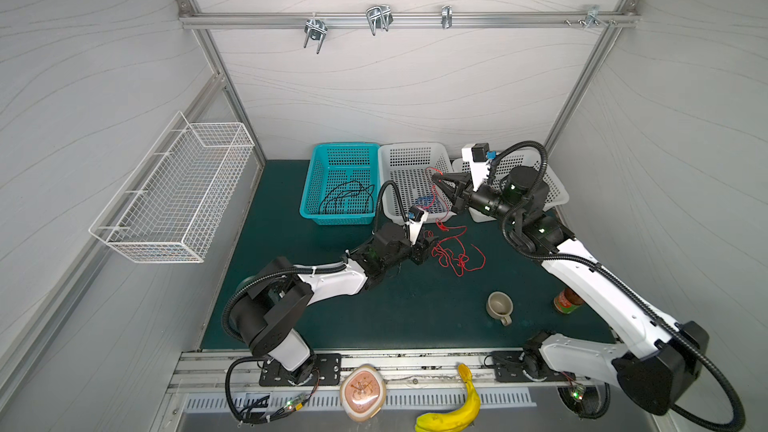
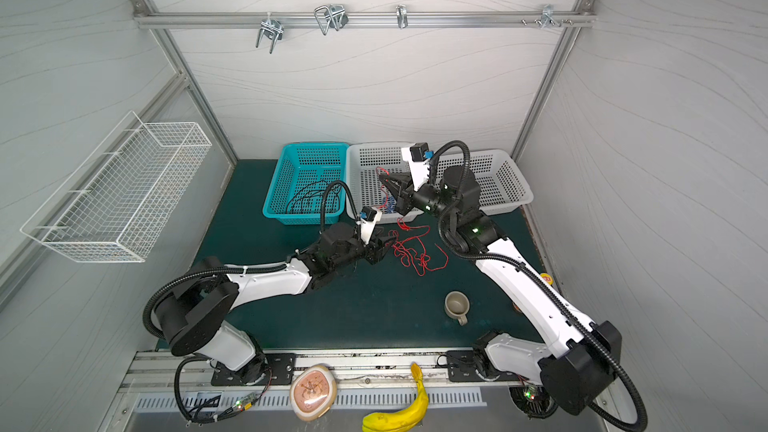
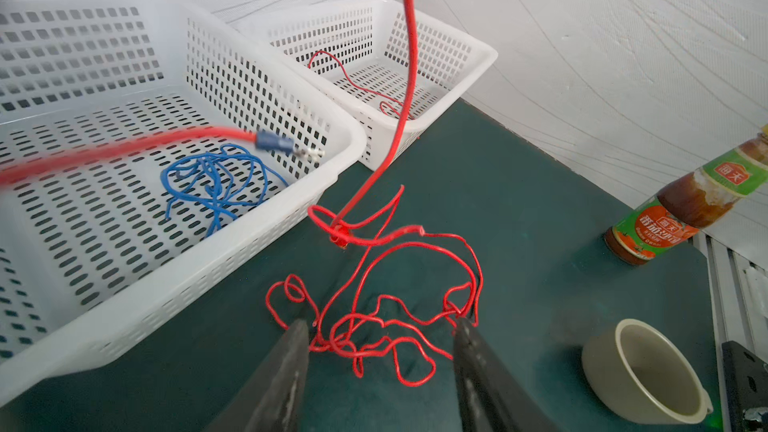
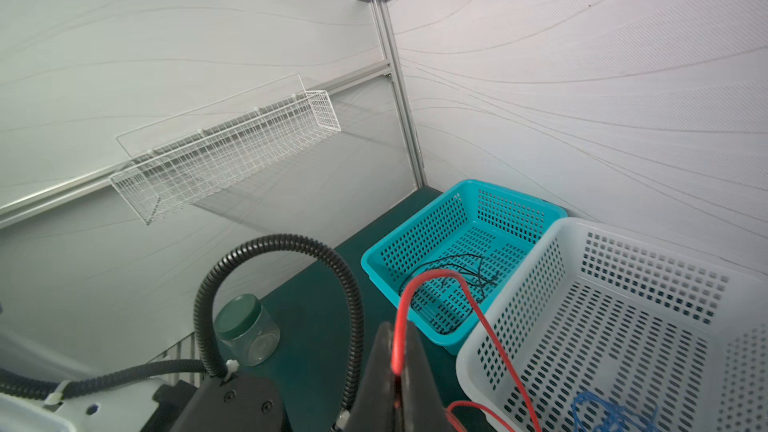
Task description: Untangle the cables
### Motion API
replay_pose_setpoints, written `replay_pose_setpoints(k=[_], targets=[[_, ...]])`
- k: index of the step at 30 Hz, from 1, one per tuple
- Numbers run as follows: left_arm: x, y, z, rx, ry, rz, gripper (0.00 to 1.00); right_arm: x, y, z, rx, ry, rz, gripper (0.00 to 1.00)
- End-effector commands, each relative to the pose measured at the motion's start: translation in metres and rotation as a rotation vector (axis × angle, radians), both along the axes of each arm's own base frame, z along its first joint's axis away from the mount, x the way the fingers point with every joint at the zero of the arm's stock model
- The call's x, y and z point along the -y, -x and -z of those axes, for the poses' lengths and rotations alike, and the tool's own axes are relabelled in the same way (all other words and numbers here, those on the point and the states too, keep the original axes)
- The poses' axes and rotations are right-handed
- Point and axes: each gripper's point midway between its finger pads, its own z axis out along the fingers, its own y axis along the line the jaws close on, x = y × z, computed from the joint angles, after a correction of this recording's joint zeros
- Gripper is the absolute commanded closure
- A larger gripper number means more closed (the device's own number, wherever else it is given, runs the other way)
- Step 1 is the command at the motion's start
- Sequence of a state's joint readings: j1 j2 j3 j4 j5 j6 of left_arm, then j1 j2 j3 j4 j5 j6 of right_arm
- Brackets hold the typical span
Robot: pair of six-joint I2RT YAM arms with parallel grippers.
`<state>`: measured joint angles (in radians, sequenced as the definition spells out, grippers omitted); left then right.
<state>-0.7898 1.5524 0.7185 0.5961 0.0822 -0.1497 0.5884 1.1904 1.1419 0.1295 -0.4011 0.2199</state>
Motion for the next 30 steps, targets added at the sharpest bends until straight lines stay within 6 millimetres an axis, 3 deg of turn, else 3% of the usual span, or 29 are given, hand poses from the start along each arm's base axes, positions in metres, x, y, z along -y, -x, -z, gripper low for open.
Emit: replay_pose_setpoints(k=[1, 5, 11, 21, 30], targets=[[-0.009, -0.001, -0.012, 0.045, 0.002, -0.027, 0.44, -0.009, 0.004, -0.017, 0.025, -0.049, -0.069, 1.0], [-0.015, 0.001, -0.011, 0.052, -0.014, -0.043, 0.44, -0.014, -0.009, 0.003, -0.034, -0.028, -0.044, 1.0], [-0.018, 0.001, -0.01, 0.063, -0.032, -0.048, 0.44, -0.02, -0.022, 0.012, -0.051, -0.009, -0.029, 1.0], [-0.019, 0.002, -0.005, 0.045, -0.039, -0.049, 0.44, -0.014, -0.056, 0.075, -0.149, 0.114, 0.126, 1.0], [-0.019, 0.001, -0.005, 0.039, -0.037, -0.054, 0.44, -0.045, -0.056, 0.097, -0.235, 0.136, -0.013, 1.0]])
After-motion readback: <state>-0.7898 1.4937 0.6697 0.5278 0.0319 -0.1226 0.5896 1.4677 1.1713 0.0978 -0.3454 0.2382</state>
